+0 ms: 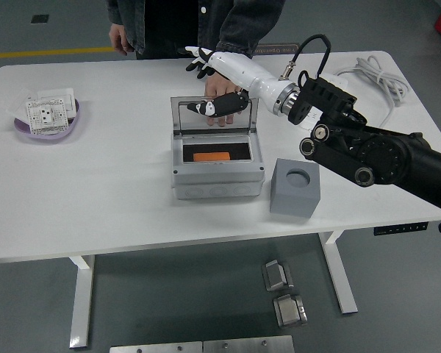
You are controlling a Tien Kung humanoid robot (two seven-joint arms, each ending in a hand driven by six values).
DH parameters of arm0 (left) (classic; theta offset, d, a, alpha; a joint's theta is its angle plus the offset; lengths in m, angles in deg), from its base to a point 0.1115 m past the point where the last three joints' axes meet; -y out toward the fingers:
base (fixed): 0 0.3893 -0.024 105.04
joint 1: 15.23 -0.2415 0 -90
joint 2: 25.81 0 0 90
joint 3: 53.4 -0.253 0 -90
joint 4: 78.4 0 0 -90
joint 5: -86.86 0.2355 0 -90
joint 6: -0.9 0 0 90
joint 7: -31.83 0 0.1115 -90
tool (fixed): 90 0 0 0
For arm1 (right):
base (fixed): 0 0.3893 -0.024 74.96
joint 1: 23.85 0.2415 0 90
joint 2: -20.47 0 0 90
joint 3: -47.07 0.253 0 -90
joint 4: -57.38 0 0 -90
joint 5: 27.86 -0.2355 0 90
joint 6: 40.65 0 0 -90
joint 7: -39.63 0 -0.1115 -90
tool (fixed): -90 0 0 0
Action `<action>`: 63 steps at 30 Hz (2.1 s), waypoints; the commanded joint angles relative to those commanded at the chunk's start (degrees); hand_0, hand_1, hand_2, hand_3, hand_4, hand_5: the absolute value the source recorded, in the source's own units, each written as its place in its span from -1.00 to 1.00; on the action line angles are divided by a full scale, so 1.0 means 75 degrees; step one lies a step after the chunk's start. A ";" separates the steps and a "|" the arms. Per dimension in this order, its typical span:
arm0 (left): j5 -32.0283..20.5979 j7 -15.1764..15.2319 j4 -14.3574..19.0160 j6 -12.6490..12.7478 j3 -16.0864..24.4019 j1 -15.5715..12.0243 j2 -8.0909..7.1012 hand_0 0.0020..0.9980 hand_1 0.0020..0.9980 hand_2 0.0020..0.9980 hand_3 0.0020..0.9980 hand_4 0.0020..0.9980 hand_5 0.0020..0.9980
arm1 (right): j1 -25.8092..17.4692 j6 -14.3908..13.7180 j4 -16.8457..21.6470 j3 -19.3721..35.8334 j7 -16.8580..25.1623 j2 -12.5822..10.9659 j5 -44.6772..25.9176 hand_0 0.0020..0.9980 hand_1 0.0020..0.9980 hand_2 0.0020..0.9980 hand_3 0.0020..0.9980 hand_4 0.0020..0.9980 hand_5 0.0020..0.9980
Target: Pick up the cylinder from the cube,place it in the box,flap close box
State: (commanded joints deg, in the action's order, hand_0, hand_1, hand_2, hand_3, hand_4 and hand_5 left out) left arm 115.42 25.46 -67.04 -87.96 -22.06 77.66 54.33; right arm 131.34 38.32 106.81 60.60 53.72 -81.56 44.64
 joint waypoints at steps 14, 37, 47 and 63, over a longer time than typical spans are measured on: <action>0.0036 0.0019 -0.0001 -0.0027 -0.0081 0.0086 -0.0050 0.30 0.30 0.08 0.15 0.07 -0.62 | 0.0044 0.0071 -0.2271 -0.1119 0.0204 0.0596 -0.1367 0.40 0.39 0.53 0.92 0.65 -0.24; -0.0327 0.0132 -0.0021 0.0001 -0.0299 -0.0076 0.0070 0.30 0.30 0.08 0.15 0.06 -0.63 | -0.1207 -0.0660 0.1281 -0.0447 -0.0307 -0.1308 0.0595 0.39 0.36 0.52 0.89 0.61 -0.17; -0.0532 0.0203 -0.0030 0.0003 -0.0480 -0.0124 0.0125 0.30 0.30 0.08 0.15 0.06 -0.62 | -0.2143 -0.0910 0.2839 0.0091 -0.0729 -0.1751 0.1551 0.37 0.35 0.52 0.89 0.59 -0.16; -0.0184 0.0092 -0.0063 -0.0007 -0.0113 -0.0303 0.0152 0.30 0.30 0.08 0.15 0.06 -0.62 | -0.4349 -0.0566 0.4025 0.3410 -0.0766 -0.3206 0.2740 0.26 0.30 0.50 0.94 0.57 -0.05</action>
State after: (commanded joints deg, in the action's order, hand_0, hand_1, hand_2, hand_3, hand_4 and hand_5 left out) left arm 114.05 26.15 -67.51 -88.01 -22.91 75.39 55.47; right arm 98.73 34.07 137.00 86.18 47.98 -105.60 65.19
